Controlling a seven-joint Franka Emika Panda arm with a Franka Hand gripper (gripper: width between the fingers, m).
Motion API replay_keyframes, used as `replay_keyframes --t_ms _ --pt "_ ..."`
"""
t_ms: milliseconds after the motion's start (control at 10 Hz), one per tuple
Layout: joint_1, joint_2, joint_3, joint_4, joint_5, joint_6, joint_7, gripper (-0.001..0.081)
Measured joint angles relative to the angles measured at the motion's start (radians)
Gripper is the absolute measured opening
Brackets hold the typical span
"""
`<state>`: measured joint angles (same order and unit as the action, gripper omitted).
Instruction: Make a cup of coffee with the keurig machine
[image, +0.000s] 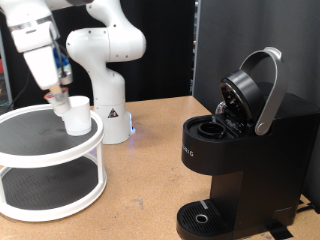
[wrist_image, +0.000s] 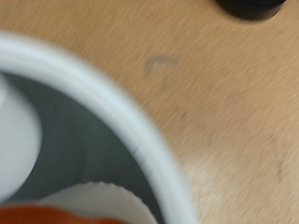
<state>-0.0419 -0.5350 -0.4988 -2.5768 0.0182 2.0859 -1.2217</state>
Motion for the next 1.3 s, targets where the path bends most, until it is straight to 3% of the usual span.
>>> replay_keyframes --t_ms 300,500,800,1000,1100,1300 --pt "0.028 -0.001 0.063 0.024 0.067 0.000 0.137 0.0427" --pt "0.032 0.001 0.062 0.020 0.088 0.000 0.129 0.0427" --pt "0.100 0.004 0.080 0.027 0.262 0.027 0.164 0.0426" --pt "0.135 0.007 0.122 0.032 0.311 0.081 0.220 0.0426" --pt "0.137 0.012 0.139 0.032 0.312 0.102 0.247 0.0110" --pt "0.141 0.012 0.138 0.030 0.335 0.100 0.245 0.0110"
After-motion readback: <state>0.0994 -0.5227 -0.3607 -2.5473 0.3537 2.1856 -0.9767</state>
